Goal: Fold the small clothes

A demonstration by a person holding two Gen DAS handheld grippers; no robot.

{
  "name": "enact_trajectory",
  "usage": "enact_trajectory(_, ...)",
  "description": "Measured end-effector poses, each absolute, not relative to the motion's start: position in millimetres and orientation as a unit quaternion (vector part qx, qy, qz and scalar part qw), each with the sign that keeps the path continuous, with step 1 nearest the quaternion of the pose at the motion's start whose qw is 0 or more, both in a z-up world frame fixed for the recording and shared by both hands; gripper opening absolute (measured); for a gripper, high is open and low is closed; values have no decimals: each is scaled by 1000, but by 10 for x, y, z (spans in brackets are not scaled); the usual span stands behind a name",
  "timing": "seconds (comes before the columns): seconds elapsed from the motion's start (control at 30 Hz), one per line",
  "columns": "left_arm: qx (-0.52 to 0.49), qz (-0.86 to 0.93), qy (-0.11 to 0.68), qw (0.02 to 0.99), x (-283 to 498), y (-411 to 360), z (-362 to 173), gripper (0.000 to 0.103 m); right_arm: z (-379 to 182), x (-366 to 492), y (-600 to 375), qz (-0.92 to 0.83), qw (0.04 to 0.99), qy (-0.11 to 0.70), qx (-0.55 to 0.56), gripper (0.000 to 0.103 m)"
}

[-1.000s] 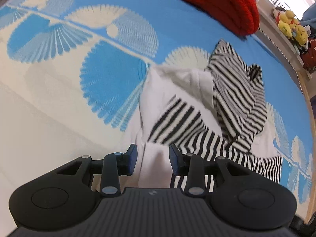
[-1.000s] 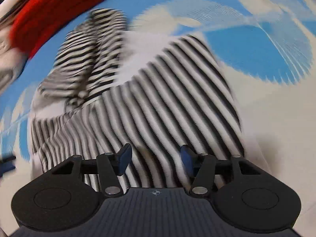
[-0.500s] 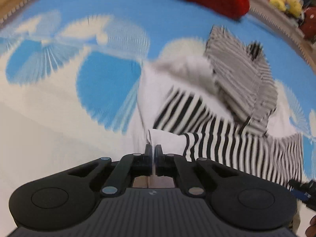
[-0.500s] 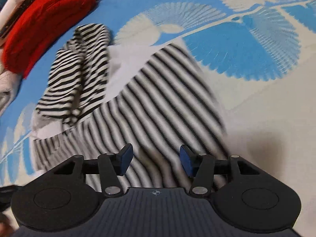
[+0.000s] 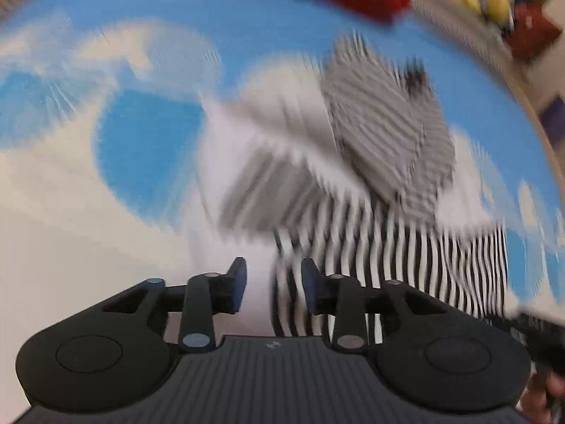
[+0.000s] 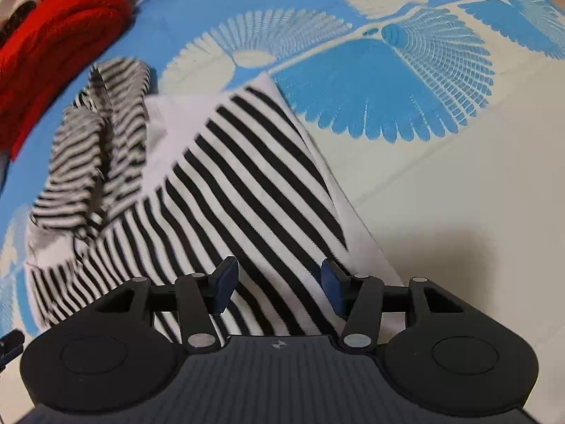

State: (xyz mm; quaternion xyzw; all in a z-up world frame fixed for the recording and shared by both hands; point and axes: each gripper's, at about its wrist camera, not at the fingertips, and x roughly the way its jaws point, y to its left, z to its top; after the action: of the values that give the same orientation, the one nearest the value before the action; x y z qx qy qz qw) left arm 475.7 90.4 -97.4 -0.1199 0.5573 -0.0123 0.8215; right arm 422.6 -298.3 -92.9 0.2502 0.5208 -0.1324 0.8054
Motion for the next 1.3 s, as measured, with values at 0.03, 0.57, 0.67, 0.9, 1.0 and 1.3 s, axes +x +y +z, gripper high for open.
enact_trajectory(0.03, -118, -12, 580, 806, 4758, 889, -1093, 39, -949, 4216, -2997, -133, 804, 521, 254, 53)
enact_trajectory(0.57, -57, 18, 537, 842, 4719, 709, -910, 48, -646, 4215, -2808, -106, 838, 505, 176, 58)
enact_trajectory(0.67, -58, 26, 534, 843, 4717, 668, -876, 48, -537, 4223, -2710, -86, 854, 494, 141, 59)
enact_trajectory(0.9, -62, 31, 518, 852, 4753, 546, -761, 48, -410, 4216, -2691, -68, 859, 491, 130, 59)
enact_trajectory(1.0, -58, 33, 518, 853, 4757, 503, -775, 48, -340, 4201, -2726, -67, 862, 485, 132, 60)
enact_trajectory(1.3, -40, 43, 508, 859, 4751, 424, -780, 48, -218, 4080, -2812, -71, 872, 470, 118, 60)
